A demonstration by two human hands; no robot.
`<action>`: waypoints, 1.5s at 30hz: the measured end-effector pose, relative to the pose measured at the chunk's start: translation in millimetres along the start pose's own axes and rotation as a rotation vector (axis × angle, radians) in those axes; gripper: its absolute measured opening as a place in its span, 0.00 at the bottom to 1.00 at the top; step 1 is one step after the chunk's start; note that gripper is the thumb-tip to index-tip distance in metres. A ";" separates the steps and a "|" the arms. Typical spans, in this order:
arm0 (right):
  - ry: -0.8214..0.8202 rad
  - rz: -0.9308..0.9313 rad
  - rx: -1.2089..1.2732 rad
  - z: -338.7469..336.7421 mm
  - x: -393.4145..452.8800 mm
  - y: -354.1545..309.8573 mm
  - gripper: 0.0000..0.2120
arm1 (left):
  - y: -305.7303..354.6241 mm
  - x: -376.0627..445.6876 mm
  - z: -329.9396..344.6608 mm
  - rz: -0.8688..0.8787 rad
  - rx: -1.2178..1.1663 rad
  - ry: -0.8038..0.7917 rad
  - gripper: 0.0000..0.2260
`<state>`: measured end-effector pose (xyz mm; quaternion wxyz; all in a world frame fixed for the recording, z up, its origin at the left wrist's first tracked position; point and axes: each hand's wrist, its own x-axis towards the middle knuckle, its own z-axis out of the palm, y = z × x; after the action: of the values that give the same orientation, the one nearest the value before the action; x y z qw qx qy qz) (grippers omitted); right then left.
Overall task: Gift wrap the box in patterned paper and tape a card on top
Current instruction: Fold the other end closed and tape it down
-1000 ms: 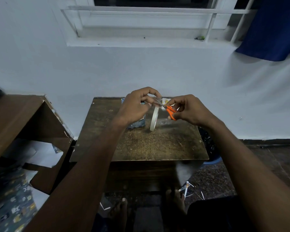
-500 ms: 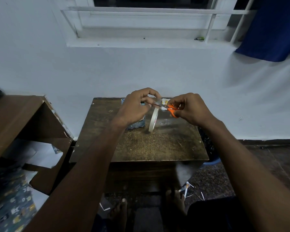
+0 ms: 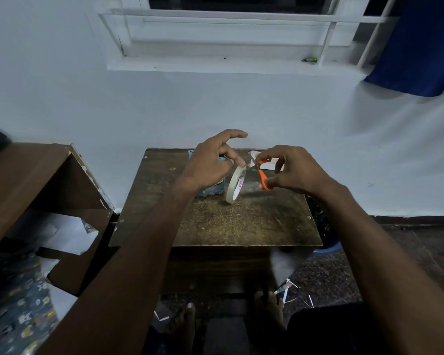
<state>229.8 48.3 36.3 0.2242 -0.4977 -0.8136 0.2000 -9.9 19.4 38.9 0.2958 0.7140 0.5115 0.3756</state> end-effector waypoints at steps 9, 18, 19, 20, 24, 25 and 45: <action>-0.153 0.171 -0.295 22.0 0.3 15.7 0.10 | -2.1 1.9 -3.5 -0.005 -0.073 0.005 0.30; -0.107 0.210 -0.469 37.2 6.3 5.0 0.17 | -2.4 1.6 -7.9 0.025 -0.101 -0.056 0.33; -0.052 0.178 -0.406 35.9 6.4 3.3 0.20 | -1.7 1.5 -8.8 0.024 -0.109 -0.063 0.33; -0.029 0.124 -0.260 34.6 6.7 1.8 0.25 | -1.2 1.6 -9.6 0.020 -0.116 -0.071 0.33; -0.150 -0.092 0.449 30.0 2.7 -16.6 0.25 | 0.0 1.5 -12.0 -0.006 -0.146 -0.090 0.33; -0.147 -0.104 0.490 31.1 2.6 -20.6 0.18 | 0.6 1.1 -12.1 -0.011 -0.159 -0.083 0.34; 0.033 -0.218 0.364 14.9 3.4 -16.1 0.10 | -0.4 4.7 -5.5 -0.131 -0.292 0.146 0.37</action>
<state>208.4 43.0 33.5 0.3441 -0.3613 -0.8093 0.3101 -13.8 24.2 42.7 0.3823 0.5992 0.5171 0.4769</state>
